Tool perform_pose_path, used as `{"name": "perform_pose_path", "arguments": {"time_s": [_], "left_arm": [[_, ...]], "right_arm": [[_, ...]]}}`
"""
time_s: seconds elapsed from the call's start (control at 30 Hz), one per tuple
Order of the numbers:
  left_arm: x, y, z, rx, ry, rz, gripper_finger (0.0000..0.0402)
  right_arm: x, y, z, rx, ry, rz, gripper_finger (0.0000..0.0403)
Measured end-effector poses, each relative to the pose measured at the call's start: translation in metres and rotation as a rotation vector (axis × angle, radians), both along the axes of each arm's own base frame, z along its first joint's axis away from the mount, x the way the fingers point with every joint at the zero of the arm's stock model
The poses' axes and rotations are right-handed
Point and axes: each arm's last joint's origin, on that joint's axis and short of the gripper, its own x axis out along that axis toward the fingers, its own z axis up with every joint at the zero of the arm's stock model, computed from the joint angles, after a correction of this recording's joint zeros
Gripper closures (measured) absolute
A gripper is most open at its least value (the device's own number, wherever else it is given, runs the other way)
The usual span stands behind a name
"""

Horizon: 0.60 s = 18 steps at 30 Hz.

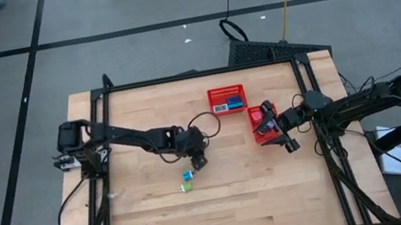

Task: Pick & Place Office items
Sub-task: Put the black charger adapter into the bottom red bin

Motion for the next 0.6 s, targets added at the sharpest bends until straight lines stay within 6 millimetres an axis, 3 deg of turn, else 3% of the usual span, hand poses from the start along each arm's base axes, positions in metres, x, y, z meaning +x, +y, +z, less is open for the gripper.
{"name": "perform_pose_path", "arguments": {"time_s": [0.23, 0.6], "left_arm": [[0.008, -0.014, 0.003, -0.018, -0.122, 0.172, 0.0156], [0.011, -0.015, -0.014, 0.039, -0.113, 0.321, 0.0156]], "right_arm": [[0.0, 0.0, 0.0, 0.0, -0.001, 0.0, 0.019], [0.0, 0.0, 0.002, 0.005, -0.013, 0.001, 0.019]]}}
